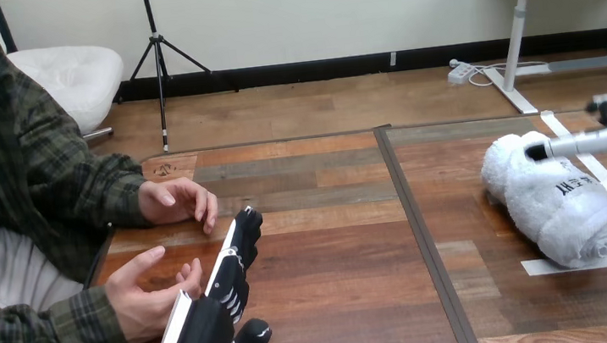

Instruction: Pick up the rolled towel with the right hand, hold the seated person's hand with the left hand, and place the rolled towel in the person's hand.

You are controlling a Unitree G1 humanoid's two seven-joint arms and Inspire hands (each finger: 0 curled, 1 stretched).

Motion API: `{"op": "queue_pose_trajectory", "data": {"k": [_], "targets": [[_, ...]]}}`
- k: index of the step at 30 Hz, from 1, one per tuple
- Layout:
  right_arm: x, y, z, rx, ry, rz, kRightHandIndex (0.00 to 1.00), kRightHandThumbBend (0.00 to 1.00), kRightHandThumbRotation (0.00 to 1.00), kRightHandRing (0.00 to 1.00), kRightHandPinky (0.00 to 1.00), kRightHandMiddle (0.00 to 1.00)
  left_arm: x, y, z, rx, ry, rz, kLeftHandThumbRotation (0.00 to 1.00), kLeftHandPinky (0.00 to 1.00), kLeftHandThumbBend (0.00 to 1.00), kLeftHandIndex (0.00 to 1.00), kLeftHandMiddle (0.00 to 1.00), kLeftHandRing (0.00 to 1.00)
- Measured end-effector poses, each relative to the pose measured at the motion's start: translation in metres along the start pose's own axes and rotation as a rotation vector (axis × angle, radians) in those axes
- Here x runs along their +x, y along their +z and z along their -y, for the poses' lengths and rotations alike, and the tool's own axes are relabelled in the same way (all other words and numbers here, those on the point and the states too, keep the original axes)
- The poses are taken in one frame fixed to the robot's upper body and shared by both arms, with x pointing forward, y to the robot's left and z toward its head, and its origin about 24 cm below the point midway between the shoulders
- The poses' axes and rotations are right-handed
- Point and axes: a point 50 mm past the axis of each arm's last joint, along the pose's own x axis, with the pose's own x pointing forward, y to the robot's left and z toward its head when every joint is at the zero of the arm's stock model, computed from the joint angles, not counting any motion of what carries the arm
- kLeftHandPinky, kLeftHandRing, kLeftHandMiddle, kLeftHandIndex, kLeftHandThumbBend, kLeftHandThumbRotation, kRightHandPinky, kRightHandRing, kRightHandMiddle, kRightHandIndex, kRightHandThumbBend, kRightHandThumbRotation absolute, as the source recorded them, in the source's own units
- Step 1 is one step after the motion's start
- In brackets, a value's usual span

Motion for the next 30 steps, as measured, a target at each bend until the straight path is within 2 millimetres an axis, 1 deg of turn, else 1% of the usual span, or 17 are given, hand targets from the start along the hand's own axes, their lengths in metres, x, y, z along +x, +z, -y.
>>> {"op": "queue_pose_trajectory", "data": {"k": [3, 6, 14, 17, 23, 30], "targets": [[0.003, -0.003, -0.002, -0.03, 0.018, -0.034, 0.87, 1.0, 0.56, 0.95, 0.91, 0.93, -0.001, 0.0, 0.002, -0.005, 0.007, 0.0, 0.89, 1.0, 1.0, 1.0, 1.0, 1.0], [0.006, -0.006, -0.004, -0.056, 0.033, -0.062, 0.84, 1.0, 0.58, 0.91, 0.85, 0.9, -0.002, 0.001, 0.003, -0.009, 0.011, 0.002, 0.89, 1.0, 1.0, 1.0, 1.0, 1.0], [0.01, -0.016, -0.008, -0.147, 0.064, -0.138, 0.83, 1.0, 0.64, 0.88, 0.72, 0.9, -0.001, 0.005, 0.006, -0.012, 0.011, 0.023, 0.88, 1.0, 1.0, 1.0, 1.0, 1.0], [0.011, -0.018, -0.009, -0.175, 0.075, -0.16, 0.83, 1.0, 0.65, 0.87, 0.69, 0.89, 0.0, 0.007, 0.007, -0.011, 0.01, 0.035, 0.88, 1.0, 1.0, 1.0, 1.0, 1.0], [0.012, -0.021, -0.011, -0.215, 0.095, -0.192, 0.84, 1.0, 0.66, 0.87, 0.65, 0.89, 0.003, 0.011, 0.008, -0.007, 0.004, 0.061, 0.87, 1.0, 1.0, 1.0, 1.0, 1.0], [0.013, -0.023, -0.013, -0.244, 0.111, -0.215, 0.86, 1.0, 0.67, 0.89, 0.65, 0.91, 0.006, 0.018, 0.009, -0.012, 0.0, 0.101, 0.82, 1.0, 1.0, 1.0, 1.0, 1.0]]}}
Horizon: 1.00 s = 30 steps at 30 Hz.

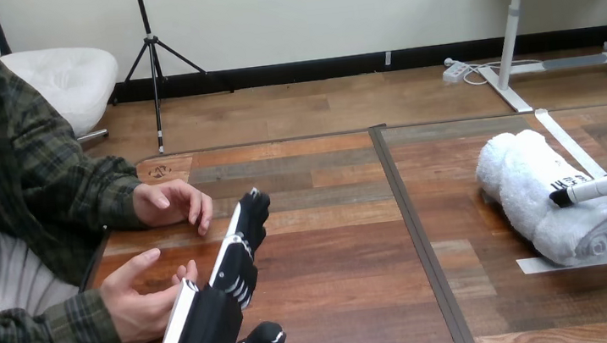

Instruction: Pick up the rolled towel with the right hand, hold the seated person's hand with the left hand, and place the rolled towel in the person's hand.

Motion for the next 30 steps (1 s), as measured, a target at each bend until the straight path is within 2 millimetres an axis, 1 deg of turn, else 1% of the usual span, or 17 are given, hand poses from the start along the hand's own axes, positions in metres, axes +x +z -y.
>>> {"op": "queue_pose_trajectory", "data": {"k": [9, 12, 18, 24, 27, 28, 30], "targets": [[0.001, 0.009, -0.003, -0.035, -0.009, 0.015, 0.89, 1.0, 0.68, 0.91, 0.69, 0.93, 0.005, 0.011, 0.0, -0.034, 0.0, 0.069, 0.75, 1.0, 1.0, 1.0, 1.0, 1.0], [0.001, 0.014, -0.004, -0.05, -0.011, 0.033, 0.91, 1.0, 0.7, 0.91, 0.63, 0.94, 0.005, 0.015, 0.0, -0.045, -0.005, 0.096, 0.72, 1.0, 1.0, 1.0, 1.0, 1.0], [0.001, 0.023, -0.006, -0.073, -0.022, 0.07, 0.92, 1.0, 0.71, 0.91, 0.59, 0.95, 0.002, 0.022, -0.002, -0.05, -0.002, 0.125, 0.73, 1.0, 1.0, 1.0, 1.0, 1.0], [0.001, 0.03, -0.009, -0.081, -0.026, 0.093, 0.89, 1.0, 0.73, 0.91, 0.58, 0.94, -0.004, 0.025, -0.003, -0.047, 0.012, 0.123, 0.74, 1.0, 1.0, 1.0, 1.0, 1.0], [0.001, 0.032, -0.011, -0.093, -0.027, 0.098, 0.88, 0.99, 0.74, 0.9, 0.57, 0.93, -0.01, 0.026, -0.003, -0.047, 0.021, 0.114, 0.74, 1.0, 1.0, 1.0, 1.0, 1.0], [0.001, 0.033, -0.011, -0.1, -0.027, 0.097, 0.86, 0.99, 0.76, 0.87, 0.56, 0.91, -0.011, 0.026, -0.004, -0.047, 0.023, 0.111, 0.75, 1.0, 1.0, 1.0, 1.0, 1.0], [0.001, 0.033, -0.012, -0.115, -0.03, 0.094, 0.85, 0.98, 0.76, 0.85, 0.54, 0.9, -0.014, 0.026, -0.004, -0.044, 0.027, 0.102, 0.76, 1.0, 1.0, 1.0, 1.0, 1.0]]}}
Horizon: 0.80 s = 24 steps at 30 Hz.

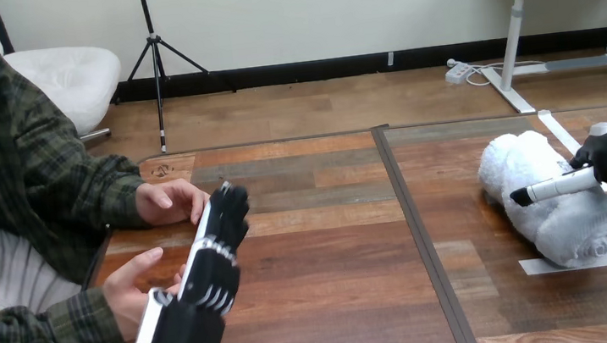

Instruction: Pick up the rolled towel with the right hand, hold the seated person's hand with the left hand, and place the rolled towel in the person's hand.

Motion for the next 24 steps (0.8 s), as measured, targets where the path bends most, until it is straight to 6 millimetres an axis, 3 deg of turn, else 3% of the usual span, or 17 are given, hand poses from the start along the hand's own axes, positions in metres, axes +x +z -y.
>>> {"op": "queue_pose_trajectory", "data": {"k": [6, 8, 12, 16, 24], "targets": [[0.0, 0.002, -0.002, -0.007, -0.012, -0.014, 0.83, 0.98, 0.73, 0.7, 0.41, 0.8, -0.009, 0.002, -0.001, 0.007, 0.012, -0.022, 0.77, 1.0, 1.0, 1.0, 1.0, 1.0], [0.001, 0.003, -0.002, -0.001, -0.016, -0.023, 0.82, 0.97, 0.68, 0.56, 0.33, 0.7, -0.011, 0.003, -0.002, 0.009, 0.014, -0.026, 0.78, 1.0, 1.0, 1.0, 1.0, 1.0], [0.001, 0.003, -0.003, 0.041, -0.035, -0.035, 0.83, 0.95, 0.56, 0.44, 0.27, 0.61, -0.013, 0.004, -0.002, 0.011, 0.018, -0.031, 0.78, 1.0, 1.0, 1.0, 1.0, 1.0], [0.001, 0.003, -0.003, 0.134, -0.056, -0.033, 0.8, 0.91, 0.34, 0.39, 0.26, 0.54, -0.014, 0.004, -0.002, 0.011, 0.018, -0.033, 0.79, 1.0, 1.0, 1.0, 1.0, 1.0], [0.002, 0.01, -0.006, 0.181, -0.085, -0.021, 0.7, 0.85, 0.16, 0.32, 0.22, 0.45, -0.013, 0.005, -0.001, 0.011, 0.015, -0.027, 0.78, 1.0, 1.0, 1.0, 1.0, 1.0]]}}
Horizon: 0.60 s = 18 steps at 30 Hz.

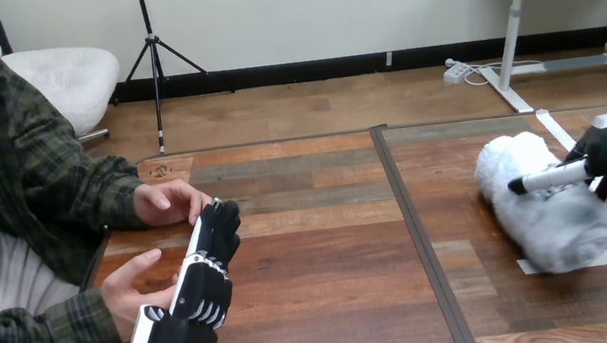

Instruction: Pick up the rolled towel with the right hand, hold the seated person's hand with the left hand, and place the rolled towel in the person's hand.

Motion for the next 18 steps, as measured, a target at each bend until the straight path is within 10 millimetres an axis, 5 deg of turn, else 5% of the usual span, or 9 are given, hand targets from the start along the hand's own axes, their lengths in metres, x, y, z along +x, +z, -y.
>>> {"op": "queue_pose_trajectory", "data": {"k": [6, 18], "targets": [[0.0, 0.004, -0.003, -0.049, 0.002, 0.024, 0.58, 0.83, 0.11, 0.23, 0.15, 0.36, 0.002, 0.001, 0.001, -0.001, -0.006, 0.009, 0.77, 1.0, 1.0, 1.0, 1.0, 1.0], [0.0, 0.012, -0.006, -0.107, -0.008, 0.079, 0.63, 0.81, 0.01, 0.18, 0.11, 0.29, 0.007, 0.006, 0.0, -0.002, -0.011, 0.038, 0.77, 1.0, 1.0, 1.0, 1.0, 1.0]]}}
